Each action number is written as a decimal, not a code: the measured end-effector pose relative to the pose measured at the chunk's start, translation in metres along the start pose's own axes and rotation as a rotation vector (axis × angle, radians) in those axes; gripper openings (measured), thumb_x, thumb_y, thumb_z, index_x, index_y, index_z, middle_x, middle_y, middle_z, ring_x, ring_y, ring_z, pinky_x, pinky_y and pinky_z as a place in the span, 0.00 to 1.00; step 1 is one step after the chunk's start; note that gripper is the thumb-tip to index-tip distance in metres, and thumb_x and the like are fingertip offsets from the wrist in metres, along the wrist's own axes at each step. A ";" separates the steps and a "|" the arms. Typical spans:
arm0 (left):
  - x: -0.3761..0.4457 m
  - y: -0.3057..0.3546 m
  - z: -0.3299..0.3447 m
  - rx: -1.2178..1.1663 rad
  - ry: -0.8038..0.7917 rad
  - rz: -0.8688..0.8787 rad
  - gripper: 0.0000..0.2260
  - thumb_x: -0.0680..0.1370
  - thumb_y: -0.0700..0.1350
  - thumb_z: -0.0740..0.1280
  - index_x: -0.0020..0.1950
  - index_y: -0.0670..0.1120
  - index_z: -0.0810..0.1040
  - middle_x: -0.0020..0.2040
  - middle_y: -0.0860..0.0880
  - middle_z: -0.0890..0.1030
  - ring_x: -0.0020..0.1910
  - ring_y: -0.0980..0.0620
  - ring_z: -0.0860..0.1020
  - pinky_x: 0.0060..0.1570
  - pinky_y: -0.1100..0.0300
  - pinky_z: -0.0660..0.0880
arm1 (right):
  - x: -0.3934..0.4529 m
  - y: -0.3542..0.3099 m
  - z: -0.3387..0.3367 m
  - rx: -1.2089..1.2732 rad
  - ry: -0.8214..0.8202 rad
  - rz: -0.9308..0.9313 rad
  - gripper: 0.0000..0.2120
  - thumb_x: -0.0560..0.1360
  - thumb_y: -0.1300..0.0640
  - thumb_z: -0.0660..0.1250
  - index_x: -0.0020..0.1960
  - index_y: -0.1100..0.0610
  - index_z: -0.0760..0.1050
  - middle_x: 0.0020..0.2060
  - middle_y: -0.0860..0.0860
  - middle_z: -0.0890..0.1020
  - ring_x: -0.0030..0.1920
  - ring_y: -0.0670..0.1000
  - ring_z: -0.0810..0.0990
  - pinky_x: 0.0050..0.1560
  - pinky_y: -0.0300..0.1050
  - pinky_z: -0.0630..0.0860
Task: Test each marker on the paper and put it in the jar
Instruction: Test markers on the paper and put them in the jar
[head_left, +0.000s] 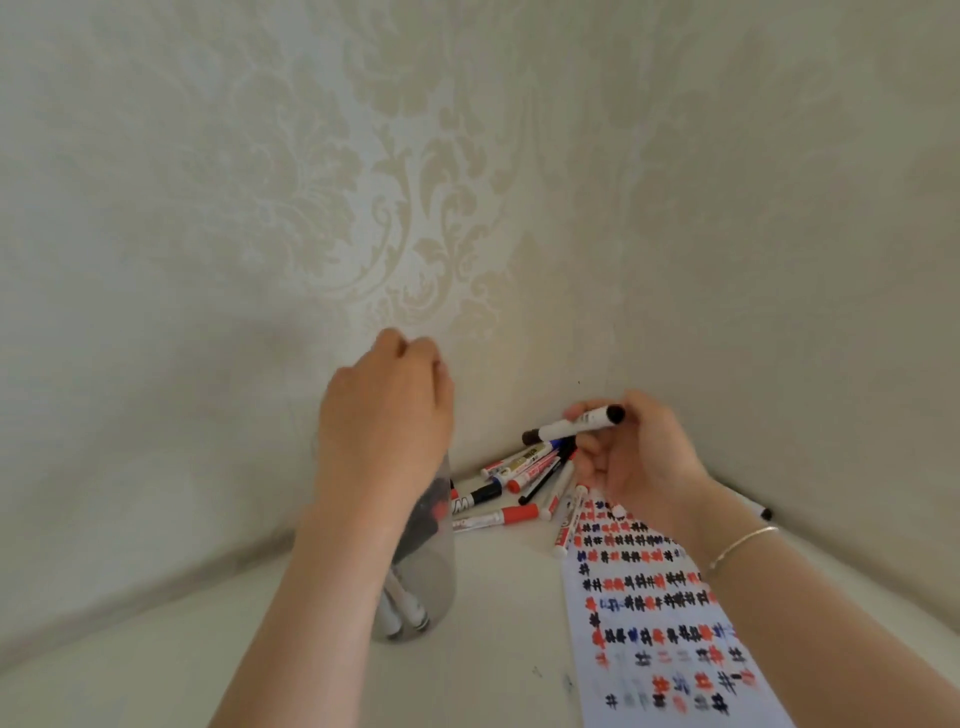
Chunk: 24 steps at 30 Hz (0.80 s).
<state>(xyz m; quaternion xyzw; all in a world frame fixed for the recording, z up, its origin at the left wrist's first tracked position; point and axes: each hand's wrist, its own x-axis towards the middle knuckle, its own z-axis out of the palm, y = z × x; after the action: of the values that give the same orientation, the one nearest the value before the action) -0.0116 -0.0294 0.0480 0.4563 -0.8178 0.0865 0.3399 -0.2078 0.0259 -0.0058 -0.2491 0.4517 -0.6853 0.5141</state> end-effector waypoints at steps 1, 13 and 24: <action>-0.003 0.006 -0.002 -0.122 0.091 0.106 0.11 0.80 0.45 0.56 0.55 0.47 0.77 0.52 0.52 0.74 0.33 0.57 0.67 0.38 0.63 0.65 | -0.006 -0.007 0.000 0.064 -0.060 0.000 0.16 0.77 0.58 0.50 0.46 0.62 0.75 0.27 0.53 0.69 0.25 0.50 0.68 0.26 0.41 0.70; -0.037 0.057 0.075 -0.738 -0.425 0.196 0.11 0.81 0.53 0.59 0.56 0.49 0.76 0.42 0.50 0.79 0.36 0.52 0.77 0.38 0.54 0.75 | -0.036 -0.021 -0.014 -0.285 -0.133 -0.181 0.09 0.71 0.57 0.71 0.41 0.58 0.71 0.22 0.49 0.63 0.20 0.46 0.58 0.21 0.38 0.58; -0.057 0.087 0.088 -1.032 -0.649 0.027 0.18 0.80 0.59 0.56 0.45 0.50 0.81 0.39 0.49 0.85 0.38 0.56 0.82 0.46 0.59 0.77 | -0.032 0.000 -0.011 -0.294 0.349 -0.082 0.07 0.66 0.71 0.62 0.33 0.63 0.69 0.22 0.53 0.69 0.21 0.50 0.64 0.25 0.40 0.65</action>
<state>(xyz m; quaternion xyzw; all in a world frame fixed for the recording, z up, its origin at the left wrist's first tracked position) -0.1032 0.0192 -0.0396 0.2254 -0.8217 -0.4603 0.2494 -0.2057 0.0601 -0.0071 -0.2172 0.6183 -0.6649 0.3584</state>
